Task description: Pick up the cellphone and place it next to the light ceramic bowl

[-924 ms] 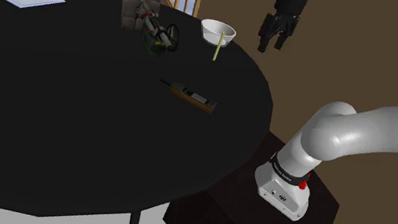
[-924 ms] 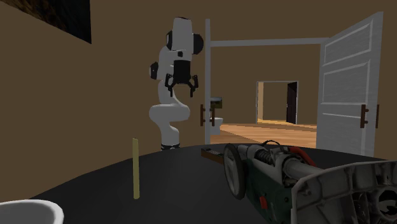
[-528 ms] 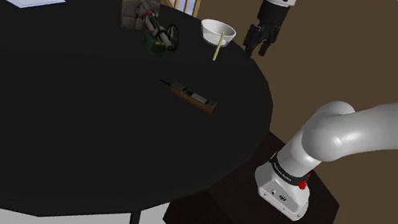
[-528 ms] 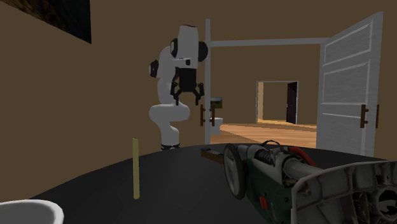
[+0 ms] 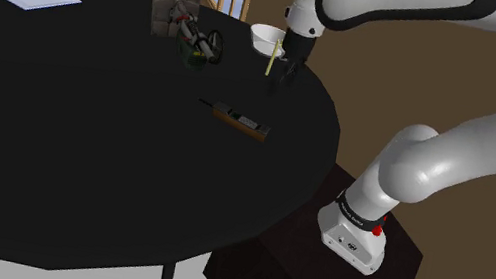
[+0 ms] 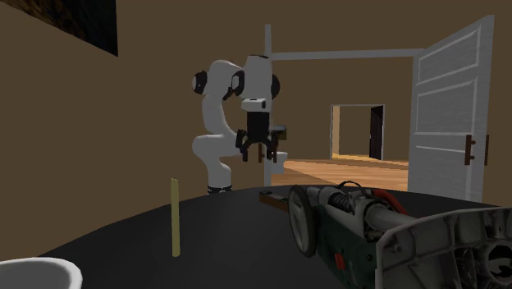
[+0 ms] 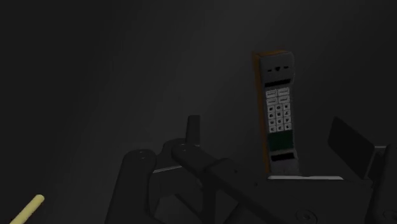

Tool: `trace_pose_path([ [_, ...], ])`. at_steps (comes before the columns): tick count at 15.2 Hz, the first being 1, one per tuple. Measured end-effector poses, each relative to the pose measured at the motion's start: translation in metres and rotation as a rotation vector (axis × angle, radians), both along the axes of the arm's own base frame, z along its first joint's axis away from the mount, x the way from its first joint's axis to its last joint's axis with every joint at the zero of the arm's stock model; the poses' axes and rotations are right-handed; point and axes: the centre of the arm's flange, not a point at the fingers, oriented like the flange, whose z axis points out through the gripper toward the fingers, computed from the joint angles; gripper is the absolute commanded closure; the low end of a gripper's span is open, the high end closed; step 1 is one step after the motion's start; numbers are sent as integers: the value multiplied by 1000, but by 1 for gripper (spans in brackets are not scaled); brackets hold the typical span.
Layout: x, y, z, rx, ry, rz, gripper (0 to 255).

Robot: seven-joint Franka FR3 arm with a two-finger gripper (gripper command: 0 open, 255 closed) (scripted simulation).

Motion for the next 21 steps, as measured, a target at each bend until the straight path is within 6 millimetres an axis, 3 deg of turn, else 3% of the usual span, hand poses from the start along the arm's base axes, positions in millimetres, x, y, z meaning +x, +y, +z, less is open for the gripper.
trace_pose_path([
  [7, 43, 48, -61, 6, -37, 144, 0],
  [11, 58, 69, -100, 9, -55, 214, 0],
  [17, 63, 72, -133, 10, -58, 224, 0],
  [21, 62, 73, -141, 10, -59, 224, 0],
])
